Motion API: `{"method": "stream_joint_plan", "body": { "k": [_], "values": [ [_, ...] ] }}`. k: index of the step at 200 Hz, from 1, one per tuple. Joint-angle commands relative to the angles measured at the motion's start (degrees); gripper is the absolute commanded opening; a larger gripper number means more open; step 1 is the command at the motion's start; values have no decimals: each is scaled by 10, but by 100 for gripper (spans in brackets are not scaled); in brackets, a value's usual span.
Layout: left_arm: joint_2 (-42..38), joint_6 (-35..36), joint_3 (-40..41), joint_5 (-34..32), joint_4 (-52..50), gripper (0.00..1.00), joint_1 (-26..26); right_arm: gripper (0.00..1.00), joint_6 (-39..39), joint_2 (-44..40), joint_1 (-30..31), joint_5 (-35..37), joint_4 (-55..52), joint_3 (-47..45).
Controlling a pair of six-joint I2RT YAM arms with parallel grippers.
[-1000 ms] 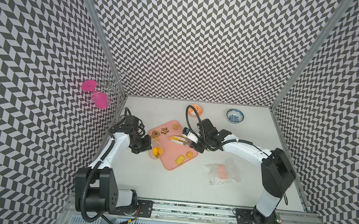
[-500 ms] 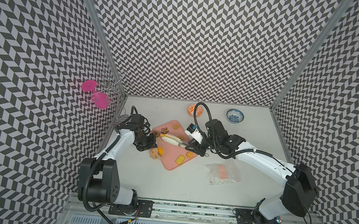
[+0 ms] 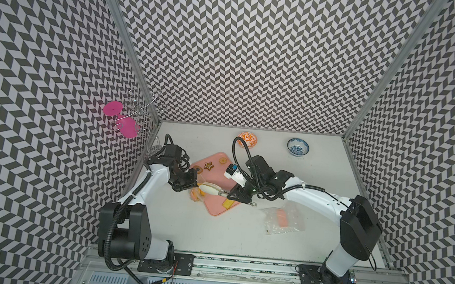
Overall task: Put the cookies into a resealable bag to prevent moisture
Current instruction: Place the cookie in the ziploc bag.
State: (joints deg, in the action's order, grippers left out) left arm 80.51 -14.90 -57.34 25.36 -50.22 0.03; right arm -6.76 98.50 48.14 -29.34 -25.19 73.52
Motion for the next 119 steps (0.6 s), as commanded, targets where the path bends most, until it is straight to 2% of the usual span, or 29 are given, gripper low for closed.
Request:
{"method": "stream_joint_plan", "body": {
  "k": [1,67,119],
  "values": [
    [-18,1,-8,7,-2,0,2,32,10,-5,9,-4,29,21],
    [-22,4,-8,5,-7,0,7,43,20,-15,11,-3,15,25],
    [-27,6,-9,1,-11,0,9,44,24,-47,-1,10,-2,24]
  ]
}}
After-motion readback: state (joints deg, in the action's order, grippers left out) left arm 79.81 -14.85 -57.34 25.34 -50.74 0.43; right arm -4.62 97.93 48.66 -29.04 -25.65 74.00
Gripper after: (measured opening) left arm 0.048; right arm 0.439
